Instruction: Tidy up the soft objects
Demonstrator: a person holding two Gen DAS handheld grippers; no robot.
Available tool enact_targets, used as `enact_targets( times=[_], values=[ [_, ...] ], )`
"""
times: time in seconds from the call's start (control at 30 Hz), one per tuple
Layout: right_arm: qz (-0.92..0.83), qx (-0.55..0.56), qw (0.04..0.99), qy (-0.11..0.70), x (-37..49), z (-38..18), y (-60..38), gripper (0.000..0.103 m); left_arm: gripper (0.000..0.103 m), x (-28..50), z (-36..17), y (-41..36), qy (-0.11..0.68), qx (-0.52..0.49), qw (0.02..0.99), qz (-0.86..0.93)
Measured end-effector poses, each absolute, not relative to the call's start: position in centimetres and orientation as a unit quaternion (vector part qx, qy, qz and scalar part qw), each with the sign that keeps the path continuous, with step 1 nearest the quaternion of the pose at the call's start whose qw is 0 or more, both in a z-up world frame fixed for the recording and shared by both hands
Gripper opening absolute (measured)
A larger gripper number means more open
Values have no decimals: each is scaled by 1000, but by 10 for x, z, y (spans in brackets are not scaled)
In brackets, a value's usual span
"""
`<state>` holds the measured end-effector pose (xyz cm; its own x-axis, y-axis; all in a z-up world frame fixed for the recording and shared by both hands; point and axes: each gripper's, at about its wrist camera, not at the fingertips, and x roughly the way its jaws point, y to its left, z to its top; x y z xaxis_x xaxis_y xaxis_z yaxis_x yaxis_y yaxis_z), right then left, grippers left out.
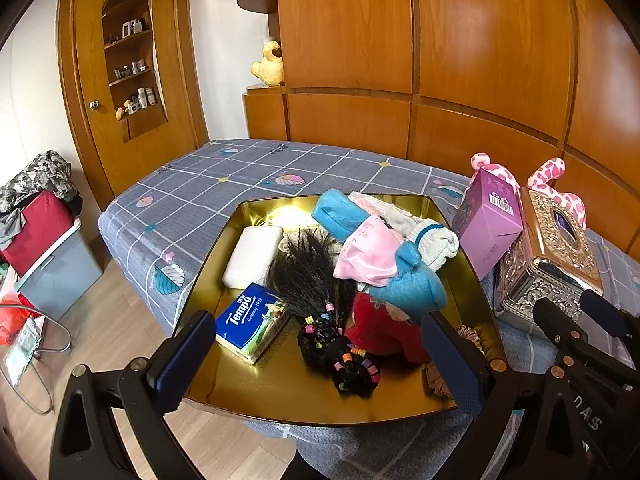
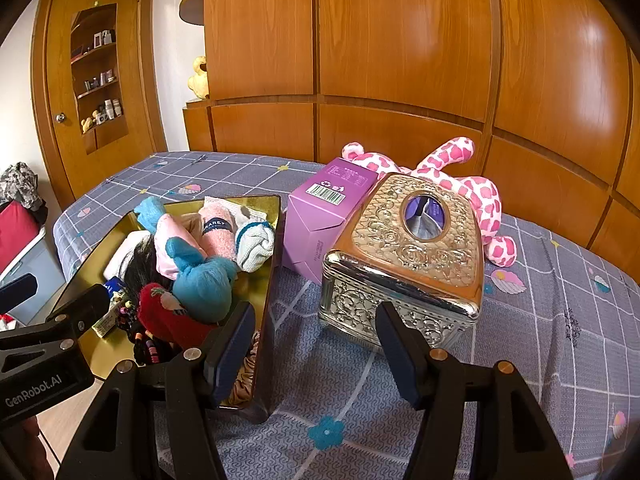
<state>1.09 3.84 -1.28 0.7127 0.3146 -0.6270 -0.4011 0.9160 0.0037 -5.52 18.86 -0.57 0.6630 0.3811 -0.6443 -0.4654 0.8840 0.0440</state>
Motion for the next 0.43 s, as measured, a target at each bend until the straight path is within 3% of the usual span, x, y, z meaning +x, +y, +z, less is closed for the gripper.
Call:
enact_targets(
  times=[0.43],
  values=[
    [186, -56, 927, 321, 12, -11, 33, 63, 103, -58, -4, 186, 330, -60, 917, 215]
  ],
)
